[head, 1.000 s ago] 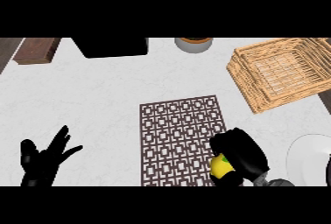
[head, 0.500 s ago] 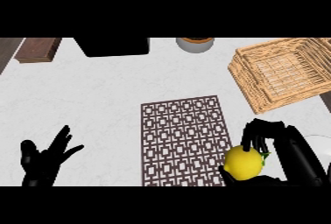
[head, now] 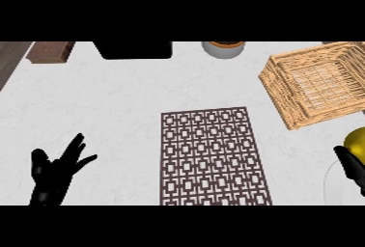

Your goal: Pick the lemon from the placemat and place it in the basket

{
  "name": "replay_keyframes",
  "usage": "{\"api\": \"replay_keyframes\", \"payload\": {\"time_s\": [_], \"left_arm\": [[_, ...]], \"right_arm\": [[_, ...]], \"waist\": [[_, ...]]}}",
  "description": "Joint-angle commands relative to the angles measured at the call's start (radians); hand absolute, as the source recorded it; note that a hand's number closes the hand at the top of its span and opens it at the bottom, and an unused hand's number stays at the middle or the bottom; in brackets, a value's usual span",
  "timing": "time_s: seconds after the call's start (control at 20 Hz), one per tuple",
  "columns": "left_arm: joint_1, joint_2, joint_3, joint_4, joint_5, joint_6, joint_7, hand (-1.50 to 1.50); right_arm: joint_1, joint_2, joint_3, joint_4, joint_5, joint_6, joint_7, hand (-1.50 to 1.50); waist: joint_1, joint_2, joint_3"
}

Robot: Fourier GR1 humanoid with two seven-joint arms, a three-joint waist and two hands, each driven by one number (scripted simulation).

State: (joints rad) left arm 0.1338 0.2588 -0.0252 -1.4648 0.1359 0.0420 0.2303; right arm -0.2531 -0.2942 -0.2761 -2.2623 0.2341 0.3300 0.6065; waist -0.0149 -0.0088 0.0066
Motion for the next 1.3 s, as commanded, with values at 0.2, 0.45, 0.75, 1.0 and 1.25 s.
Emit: {"api": "replay_keyframes", "payload": {"time_s": [0.2, 0.45, 0.75, 1.0, 1.25], "left_arm": [[-0.008, -0.032, -0.040, 0.067, -0.046, 0.010, 0.031, 0.00], [-0.007, 0.007, -0.006, 0.013, -0.014, -0.026, 0.084, 0.00], [-0.052, -0.042, -0.025, 0.065, -0.047, 0.005, 0.068, 0.00], [-0.070, -0.044, -0.021, 0.107, -0.059, -0.007, 0.052, 0.00], [-0.036, -0.051, -0.024, 0.086, -0.068, -0.005, 0.030, 0.00]], "right_arm": [[-0.306, -0.269, -0.231, 0.266, -0.210, 0.082, 0.179, 1.50], [-0.371, -0.344, -0.217, 0.498, -0.160, 0.097, 0.054, 1.50], [-0.379, -0.331, -0.145, 0.717, -0.008, 0.018, -0.178, 1.50], [-0.467, -0.328, -0.124, 0.923, 0.006, -0.020, -0.266, 1.50], [-0.460, -0.307, -0.211, 1.119, -0.059, -0.045, -0.390, 1.50]], "waist": [[0.014, 0.008, -0.008], [0.027, 0.011, -0.006], [0.027, 0.014, -0.006], [0.029, 0.015, -0.007], [0.028, 0.016, -0.006]]}}
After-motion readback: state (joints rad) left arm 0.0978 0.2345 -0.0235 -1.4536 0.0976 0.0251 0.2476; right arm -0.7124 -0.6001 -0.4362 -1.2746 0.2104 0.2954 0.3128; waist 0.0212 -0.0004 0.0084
